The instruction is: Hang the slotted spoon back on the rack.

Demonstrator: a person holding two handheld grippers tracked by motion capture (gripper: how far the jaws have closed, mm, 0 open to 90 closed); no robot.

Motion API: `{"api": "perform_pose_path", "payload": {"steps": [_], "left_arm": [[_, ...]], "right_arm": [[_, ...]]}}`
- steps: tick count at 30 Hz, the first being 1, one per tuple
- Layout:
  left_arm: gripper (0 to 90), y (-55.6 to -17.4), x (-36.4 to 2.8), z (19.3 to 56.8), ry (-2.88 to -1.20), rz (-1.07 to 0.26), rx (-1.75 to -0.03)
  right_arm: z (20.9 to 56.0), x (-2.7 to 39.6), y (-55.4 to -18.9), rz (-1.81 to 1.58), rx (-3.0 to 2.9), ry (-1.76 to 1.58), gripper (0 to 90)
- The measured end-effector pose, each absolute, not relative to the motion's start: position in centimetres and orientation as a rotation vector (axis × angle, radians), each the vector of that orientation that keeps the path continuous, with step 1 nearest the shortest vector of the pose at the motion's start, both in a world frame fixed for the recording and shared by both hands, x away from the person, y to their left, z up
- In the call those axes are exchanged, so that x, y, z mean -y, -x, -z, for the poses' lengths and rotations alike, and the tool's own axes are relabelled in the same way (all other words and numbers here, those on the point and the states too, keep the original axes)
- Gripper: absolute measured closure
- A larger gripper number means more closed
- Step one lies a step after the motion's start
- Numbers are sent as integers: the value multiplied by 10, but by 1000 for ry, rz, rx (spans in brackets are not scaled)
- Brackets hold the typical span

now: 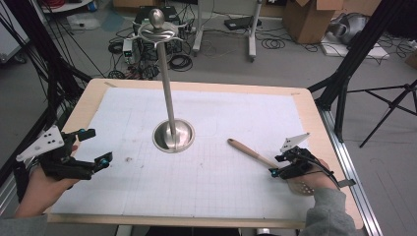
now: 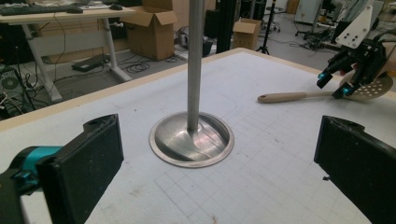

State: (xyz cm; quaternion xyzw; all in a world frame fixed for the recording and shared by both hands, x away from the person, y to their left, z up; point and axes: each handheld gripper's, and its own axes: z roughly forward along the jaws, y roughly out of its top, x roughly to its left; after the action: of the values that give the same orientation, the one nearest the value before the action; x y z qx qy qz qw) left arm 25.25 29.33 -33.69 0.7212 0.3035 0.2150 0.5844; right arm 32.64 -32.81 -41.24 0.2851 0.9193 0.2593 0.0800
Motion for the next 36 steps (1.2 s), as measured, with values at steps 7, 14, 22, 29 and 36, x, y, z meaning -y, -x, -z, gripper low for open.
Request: {"api": "perform_pose_path", "payload": {"steps": [7, 14, 22, 29, 36], "left_arm": [[17, -252, -293, 337, -1679, -502, -709], [17, -252, -294, 337, -1677, -500, -711], [18, -252, -295, 337, -1675, -500, -712], [17, -252, -295, 337, -1678, -501, -711], [17, -251, -296, 336, -1677, -504, -711]], "right_arm": [[413, 328, -326, -734, -2749, -878, 511], [417, 330, -326, -717, -2766, -887, 566], [418, 329, -326, -692, -2768, -887, 607], [418, 330, -326, -707, -2774, -883, 719], [418, 330, -325, -710, -2768, -904, 777]]}}
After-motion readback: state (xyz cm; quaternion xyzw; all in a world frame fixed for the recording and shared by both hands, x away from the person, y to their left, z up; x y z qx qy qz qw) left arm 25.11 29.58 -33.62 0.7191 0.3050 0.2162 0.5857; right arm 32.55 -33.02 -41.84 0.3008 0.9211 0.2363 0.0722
